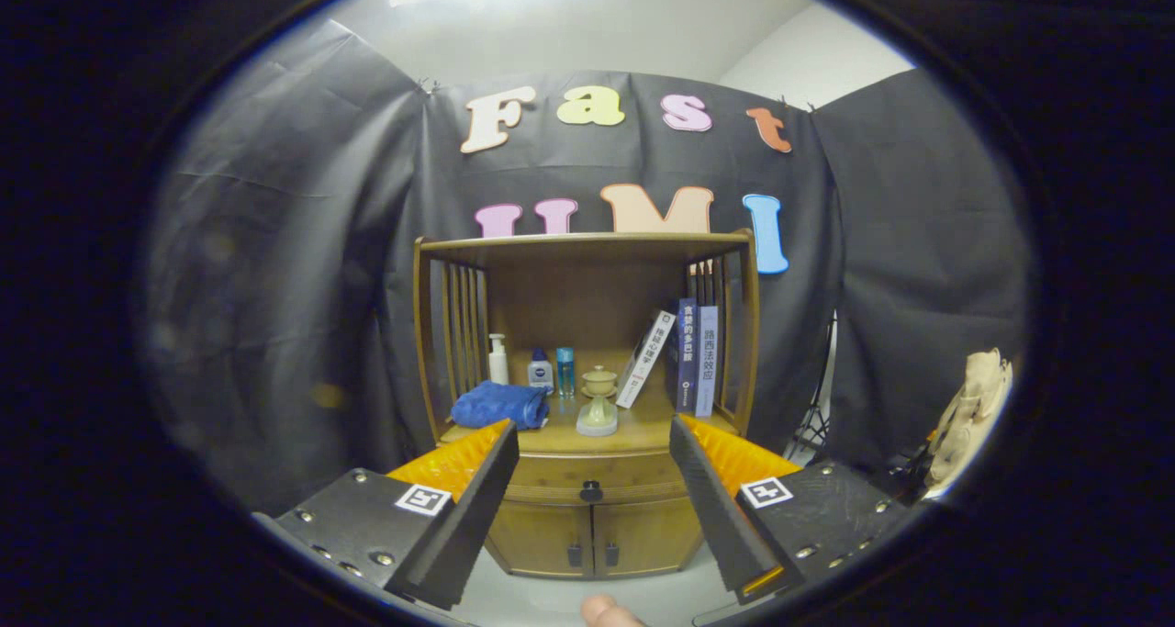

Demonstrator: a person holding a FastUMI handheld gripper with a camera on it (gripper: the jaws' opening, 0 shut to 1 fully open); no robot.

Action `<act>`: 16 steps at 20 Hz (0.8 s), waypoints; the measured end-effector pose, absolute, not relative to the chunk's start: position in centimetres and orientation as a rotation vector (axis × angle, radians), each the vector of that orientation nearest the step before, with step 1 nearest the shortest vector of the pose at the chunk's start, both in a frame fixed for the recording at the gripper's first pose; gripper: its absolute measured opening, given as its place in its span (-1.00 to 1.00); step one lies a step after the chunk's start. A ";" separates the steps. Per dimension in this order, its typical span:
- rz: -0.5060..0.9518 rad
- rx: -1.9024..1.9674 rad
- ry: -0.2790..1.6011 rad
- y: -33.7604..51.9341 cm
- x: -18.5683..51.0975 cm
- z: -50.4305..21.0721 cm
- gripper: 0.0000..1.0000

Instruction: Pull open the drawer, take out the items inside it, and place them on the countertop above the cabinet.

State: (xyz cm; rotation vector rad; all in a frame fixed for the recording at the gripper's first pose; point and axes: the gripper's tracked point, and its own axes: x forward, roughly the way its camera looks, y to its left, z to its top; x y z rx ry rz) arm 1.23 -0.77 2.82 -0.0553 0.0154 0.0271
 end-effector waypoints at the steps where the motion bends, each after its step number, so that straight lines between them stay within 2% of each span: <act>1: 0.040 -0.061 0.011 -0.8 1.2 3.4 0.98; 9: 0.080 0.037 -0.001 -1.7 -2.5 6.7 0.98; 16: 0.082 -0.027 -0.001 -4.1 -3.6 5.9 0.98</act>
